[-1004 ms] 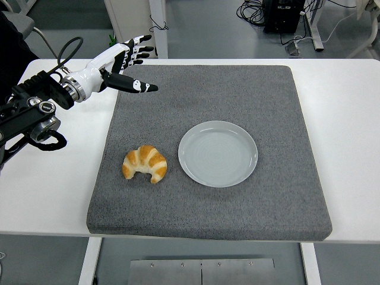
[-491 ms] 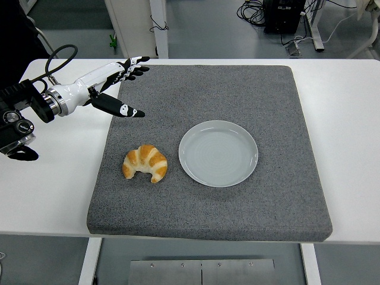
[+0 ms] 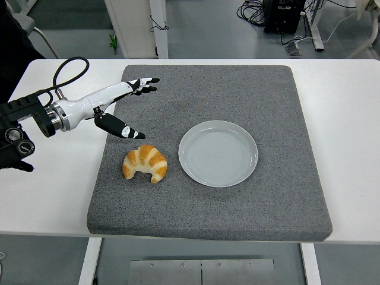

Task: Place the bread on the plate

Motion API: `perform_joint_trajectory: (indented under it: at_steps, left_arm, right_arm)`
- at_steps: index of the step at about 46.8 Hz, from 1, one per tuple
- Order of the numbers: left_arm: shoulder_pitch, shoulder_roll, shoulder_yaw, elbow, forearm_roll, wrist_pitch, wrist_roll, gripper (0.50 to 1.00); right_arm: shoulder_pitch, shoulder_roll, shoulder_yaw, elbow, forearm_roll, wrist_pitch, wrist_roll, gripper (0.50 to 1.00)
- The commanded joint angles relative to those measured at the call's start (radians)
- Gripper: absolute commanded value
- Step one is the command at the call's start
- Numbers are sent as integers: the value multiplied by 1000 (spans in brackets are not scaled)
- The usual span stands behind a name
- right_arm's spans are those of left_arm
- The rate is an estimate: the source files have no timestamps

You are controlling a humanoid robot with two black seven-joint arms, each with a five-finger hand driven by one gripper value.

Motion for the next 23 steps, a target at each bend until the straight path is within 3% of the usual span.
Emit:
perform_joint_trajectory:
  at_steps: [1,6,18,23]
  left_arm:
    - [8,0,-1,0,37,-1,-58,955]
    - [16,0,-1,0,76,-1,-128,955]
    - [14,7,2,17,82,-10,-190,957]
    - [5,9,2,75,80,-31,-226,957]
  right_arm:
    - [0,0,0,0,0,-1,-1,1000]
    - [0,0,0,0,0,-1,1,1000]
    - [0,0,0,0,0,-1,1,1000]
    - [0,0,0,0,0,-1,1,1000]
